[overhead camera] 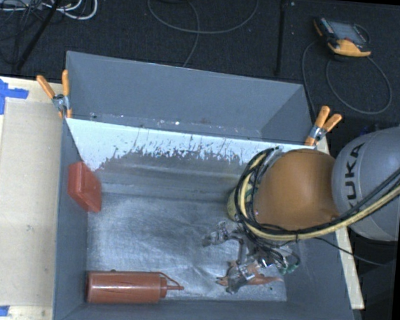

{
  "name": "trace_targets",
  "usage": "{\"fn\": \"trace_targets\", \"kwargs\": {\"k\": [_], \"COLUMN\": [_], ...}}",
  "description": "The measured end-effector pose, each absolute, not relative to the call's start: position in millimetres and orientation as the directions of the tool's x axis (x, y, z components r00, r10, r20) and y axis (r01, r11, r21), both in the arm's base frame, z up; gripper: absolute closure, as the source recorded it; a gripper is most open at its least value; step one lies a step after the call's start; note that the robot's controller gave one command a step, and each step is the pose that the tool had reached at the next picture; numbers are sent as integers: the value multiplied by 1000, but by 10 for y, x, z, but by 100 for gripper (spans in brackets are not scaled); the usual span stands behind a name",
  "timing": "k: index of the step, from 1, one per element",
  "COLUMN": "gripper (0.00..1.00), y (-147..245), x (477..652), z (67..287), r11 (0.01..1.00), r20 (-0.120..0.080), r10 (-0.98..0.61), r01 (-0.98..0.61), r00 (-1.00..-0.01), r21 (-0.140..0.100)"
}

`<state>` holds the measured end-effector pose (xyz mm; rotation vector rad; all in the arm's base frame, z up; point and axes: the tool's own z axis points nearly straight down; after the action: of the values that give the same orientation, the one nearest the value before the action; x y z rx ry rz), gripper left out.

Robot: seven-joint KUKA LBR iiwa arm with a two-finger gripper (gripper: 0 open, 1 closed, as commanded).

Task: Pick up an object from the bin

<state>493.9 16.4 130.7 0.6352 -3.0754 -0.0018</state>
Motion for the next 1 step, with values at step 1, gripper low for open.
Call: {"fn": "trace_targets", "kwargs": {"k": [1], "gripper": [0], "y": [491], "x": [4834], "z": [1133], "r11": [886], "r20": [3], "r10": [-463], "r01": [-463], "r00": [-886], "r21": [-1]}}
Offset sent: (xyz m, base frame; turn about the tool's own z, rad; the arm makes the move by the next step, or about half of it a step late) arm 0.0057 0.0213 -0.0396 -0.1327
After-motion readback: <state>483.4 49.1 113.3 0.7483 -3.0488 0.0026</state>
